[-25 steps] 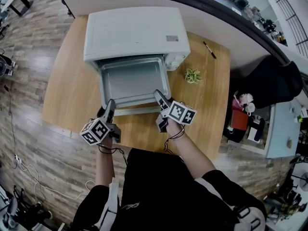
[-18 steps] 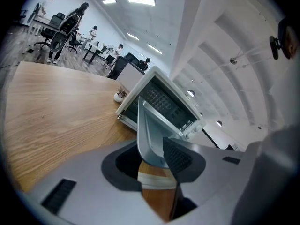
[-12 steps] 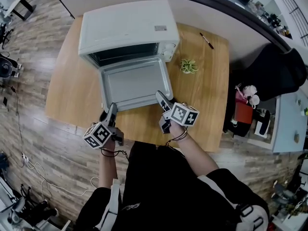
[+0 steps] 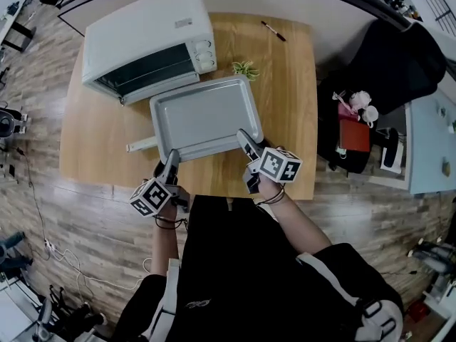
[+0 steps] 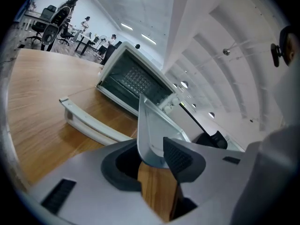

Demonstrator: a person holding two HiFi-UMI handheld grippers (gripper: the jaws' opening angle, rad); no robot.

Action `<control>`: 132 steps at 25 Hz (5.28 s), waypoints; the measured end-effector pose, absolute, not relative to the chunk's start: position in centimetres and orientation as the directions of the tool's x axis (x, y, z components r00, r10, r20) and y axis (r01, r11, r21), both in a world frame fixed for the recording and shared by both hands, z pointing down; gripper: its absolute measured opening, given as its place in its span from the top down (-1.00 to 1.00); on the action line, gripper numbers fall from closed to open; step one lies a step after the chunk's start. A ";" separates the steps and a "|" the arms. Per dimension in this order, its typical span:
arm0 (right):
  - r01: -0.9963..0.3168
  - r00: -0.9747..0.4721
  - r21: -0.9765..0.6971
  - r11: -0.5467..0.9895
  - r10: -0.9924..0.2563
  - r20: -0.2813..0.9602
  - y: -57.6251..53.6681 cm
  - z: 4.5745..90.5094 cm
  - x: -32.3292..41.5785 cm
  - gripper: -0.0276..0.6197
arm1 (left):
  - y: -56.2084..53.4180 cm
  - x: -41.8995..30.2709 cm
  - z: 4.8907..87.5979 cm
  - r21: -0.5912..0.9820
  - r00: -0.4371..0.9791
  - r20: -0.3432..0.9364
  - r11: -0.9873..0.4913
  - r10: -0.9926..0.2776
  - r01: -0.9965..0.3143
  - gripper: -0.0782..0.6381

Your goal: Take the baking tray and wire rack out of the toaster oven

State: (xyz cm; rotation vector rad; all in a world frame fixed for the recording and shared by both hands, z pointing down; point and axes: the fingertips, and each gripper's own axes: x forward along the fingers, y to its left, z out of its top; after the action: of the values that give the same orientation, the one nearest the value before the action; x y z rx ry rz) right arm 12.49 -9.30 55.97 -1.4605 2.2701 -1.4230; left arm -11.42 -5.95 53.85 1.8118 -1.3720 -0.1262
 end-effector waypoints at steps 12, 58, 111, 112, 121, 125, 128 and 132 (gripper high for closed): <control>-0.696 -0.405 -0.717 -0.034 -0.806 0.432 -1.8 58.8 25.3 0.32 | -2.6 1.3 56.8 0.674 0.541 0.423 -0.146 -0.727 -0.724 0.37; -0.899 -0.210 -0.422 -0.118 -0.728 0.653 2.6 63.9 31.5 -0.23 | -1.0 1.5 63.9 0.556 0.444 0.654 -0.009 -0.612 -0.831 0.06; -0.610 -0.514 -0.791 0.049 -0.784 0.348 -35.5 57.3 -9.2 -0.09 | -32.7 -28.0 58.2 0.884 0.307 0.302 0.144 -0.903 -0.445 0.07; -0.598 -0.504 -0.801 0.030 -0.791 0.347 -36.0 57.5 -9.2 -0.08 | -33.2 -28.1 58.3 0.890 0.305 0.296 0.146 -0.905 -0.431 0.07; -0.571 -0.450 -0.818 -0.071 -0.806 0.384 -39.0 59.1 -9.6 0.41 | -36.9 -30.4 58.8 0.890 0.254 0.280 0.151 -0.926 -0.429 0.22; -0.575 -0.451 -0.815 -0.078 -0.800 0.395 -38.6 59.4 -9.3 0.61 | -36.5 -30.6 58.7 0.858 0.228 0.296 0.154 -0.928 -0.491 0.48; -0.574 -0.469 -0.816 -0.063 -0.792 0.391 -37.7 59.3 -9.3 0.61 | -35.5 -30.6 58.7 0.861 0.227 0.295 0.155 -0.928 -0.484 0.48; -0.548 -0.471 -0.833 -0.079 -0.794 0.385 -35.6 59.2 -9.1 0.62 | -33.4 -30.3 58.7 0.863 0.251 0.312 0.162 -0.917 -0.479 0.48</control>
State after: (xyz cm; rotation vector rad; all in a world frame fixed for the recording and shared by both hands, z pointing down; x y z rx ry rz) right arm -9.13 -35.56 59.18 -1.4700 1.9610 -1.5728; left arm -30.31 -33.41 58.67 1.4722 -1.3820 -0.5242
